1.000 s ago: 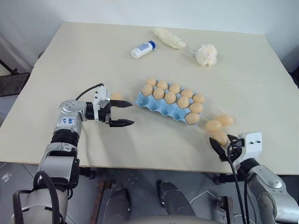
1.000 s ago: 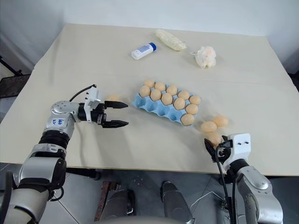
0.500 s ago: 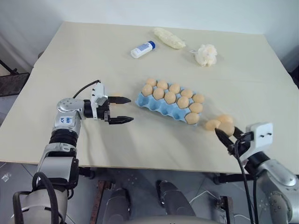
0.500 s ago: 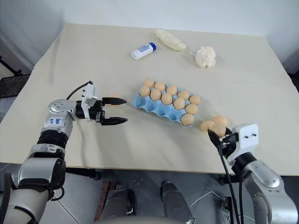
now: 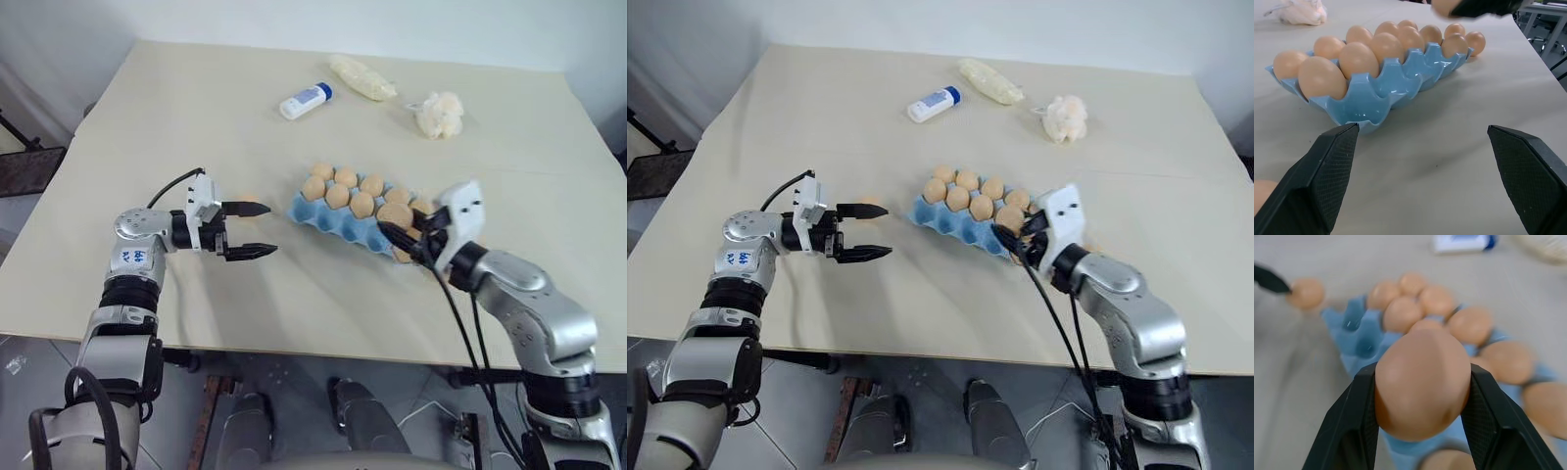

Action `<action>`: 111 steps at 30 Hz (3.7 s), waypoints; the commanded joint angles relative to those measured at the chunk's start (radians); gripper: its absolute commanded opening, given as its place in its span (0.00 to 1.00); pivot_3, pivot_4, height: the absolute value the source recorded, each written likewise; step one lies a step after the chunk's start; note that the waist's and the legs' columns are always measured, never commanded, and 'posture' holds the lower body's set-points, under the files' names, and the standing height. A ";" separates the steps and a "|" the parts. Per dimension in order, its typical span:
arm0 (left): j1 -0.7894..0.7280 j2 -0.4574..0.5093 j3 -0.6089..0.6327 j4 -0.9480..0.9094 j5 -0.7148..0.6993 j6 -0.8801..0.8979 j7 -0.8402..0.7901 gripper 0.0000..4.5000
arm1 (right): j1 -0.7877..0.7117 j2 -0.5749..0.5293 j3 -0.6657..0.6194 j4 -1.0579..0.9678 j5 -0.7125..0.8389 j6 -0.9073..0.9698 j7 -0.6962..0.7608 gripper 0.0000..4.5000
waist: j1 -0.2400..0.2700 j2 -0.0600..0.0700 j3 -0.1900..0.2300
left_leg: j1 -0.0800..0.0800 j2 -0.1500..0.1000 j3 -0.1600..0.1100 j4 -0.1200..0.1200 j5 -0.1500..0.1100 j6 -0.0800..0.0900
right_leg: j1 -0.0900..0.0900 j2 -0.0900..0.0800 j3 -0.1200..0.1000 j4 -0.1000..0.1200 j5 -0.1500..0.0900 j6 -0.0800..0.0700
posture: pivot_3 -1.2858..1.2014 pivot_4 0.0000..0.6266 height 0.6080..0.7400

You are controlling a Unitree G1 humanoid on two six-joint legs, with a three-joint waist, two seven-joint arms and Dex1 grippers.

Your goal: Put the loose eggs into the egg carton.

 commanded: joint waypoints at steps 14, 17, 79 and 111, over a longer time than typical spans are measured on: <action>0.041 0.011 0.058 -0.098 -0.071 0.001 0.038 1.00 | -0.030 0.007 0.067 0.031 -0.080 -0.040 0.082 0.57 | -0.008 0.000 0.000 | 0.003 0.000 0.001 0.004 0.004 -0.001 | -0.002 0.001 0.001 0.015 0.000 0.000 | 0.52 0.24 1.00; 0.042 0.014 0.062 -0.098 -0.073 0.002 0.038 1.00 | -0.036 0.010 0.068 0.020 -0.083 -0.038 0.087 0.77 | -0.008 0.000 0.000 | 0.004 0.000 0.001 0.004 0.004 -0.001 | -0.002 0.001 0.002 0.016 0.000 0.000 | 0.52 0.24 1.00; 0.471 0.106 0.165 -0.459 -0.228 0.052 0.052 1.00 | 0.465 0.032 -0.308 -0.030 -0.028 -0.244 0.041 0.99 | -0.010 -0.001 -0.001 | 0.008 -0.001 -0.002 0.000 0.004 -0.001 | 0.000 -0.001 0.006 0.012 -0.002 -0.005 | 0.52 0.24 1.00; 0.417 0.088 0.171 -0.425 -0.262 -0.001 0.054 1.00 | 0.134 -0.024 -0.192 -0.260 0.121 0.090 -0.040 0.47 | -0.017 -0.002 -0.001 | 0.008 0.000 -0.002 0.000 0.004 -0.001 | -0.001 0.000 0.006 0.012 -0.001 -0.003 | 0.52 0.24 1.00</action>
